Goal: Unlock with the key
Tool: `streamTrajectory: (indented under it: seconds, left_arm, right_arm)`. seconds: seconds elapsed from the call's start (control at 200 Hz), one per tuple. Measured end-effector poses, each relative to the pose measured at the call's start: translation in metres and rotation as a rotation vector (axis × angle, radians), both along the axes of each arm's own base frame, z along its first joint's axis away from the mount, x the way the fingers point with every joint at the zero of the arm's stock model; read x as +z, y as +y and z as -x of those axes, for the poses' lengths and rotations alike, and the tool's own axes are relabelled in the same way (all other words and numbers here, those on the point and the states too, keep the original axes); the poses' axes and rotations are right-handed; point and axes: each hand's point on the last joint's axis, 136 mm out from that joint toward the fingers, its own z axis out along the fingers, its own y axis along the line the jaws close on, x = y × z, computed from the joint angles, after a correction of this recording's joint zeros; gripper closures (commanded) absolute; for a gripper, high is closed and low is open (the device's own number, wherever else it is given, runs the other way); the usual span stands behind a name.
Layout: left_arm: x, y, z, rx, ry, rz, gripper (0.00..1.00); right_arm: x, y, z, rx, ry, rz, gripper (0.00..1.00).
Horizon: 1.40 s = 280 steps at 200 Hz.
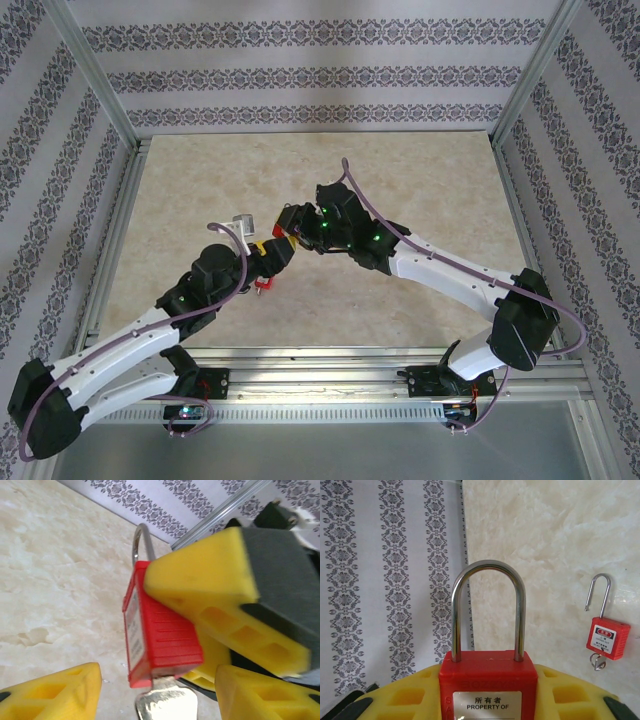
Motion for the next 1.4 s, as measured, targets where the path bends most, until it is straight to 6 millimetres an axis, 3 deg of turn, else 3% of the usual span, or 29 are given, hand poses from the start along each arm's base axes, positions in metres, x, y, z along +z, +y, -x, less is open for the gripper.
streamTrajectory:
  seconds: [0.15, 0.405, 0.735, 1.019, 1.179, 1.319, 1.399]
  left_arm:
    - [-0.002, 0.0, -0.002, 0.003, -0.007, -0.023, 0.52]
    - [0.004, 0.003, -0.006, 0.019, -0.04, -0.07, 0.78]
    - [0.001, 0.006, -0.006, 0.022, -0.046, -0.103, 0.93]
    - [0.007, 0.009, -0.002, -0.002, -0.075, -0.094, 1.0]
    - [0.005, 0.024, -0.002, 0.014, -0.079, -0.081, 1.0]
    - [0.002, 0.025, 0.001, -0.022, -0.062, -0.081, 1.0]
    - [-0.003, 0.024, 0.003, -0.06, -0.037, -0.081, 1.0]
  right_arm:
    - [0.0, 0.002, 0.002, 0.001, -0.003, 0.003, 1.0]
    - [0.001, 0.003, 0.001, -0.014, -0.015, 0.004, 0.99]
    - [-0.001, 0.004, 0.002, -0.021, -0.014, -0.005, 0.88]
    - [0.003, 0.001, 0.005, -0.006, -0.03, -0.013, 0.47]
    - [0.022, -0.028, 0.002, -0.001, -0.114, -0.009, 0.32]
    - [0.046, -0.065, -0.01, -0.009, -0.255, 0.006, 0.34]
    - [0.051, -0.071, -0.01, 0.043, -0.347, 0.04, 0.36]
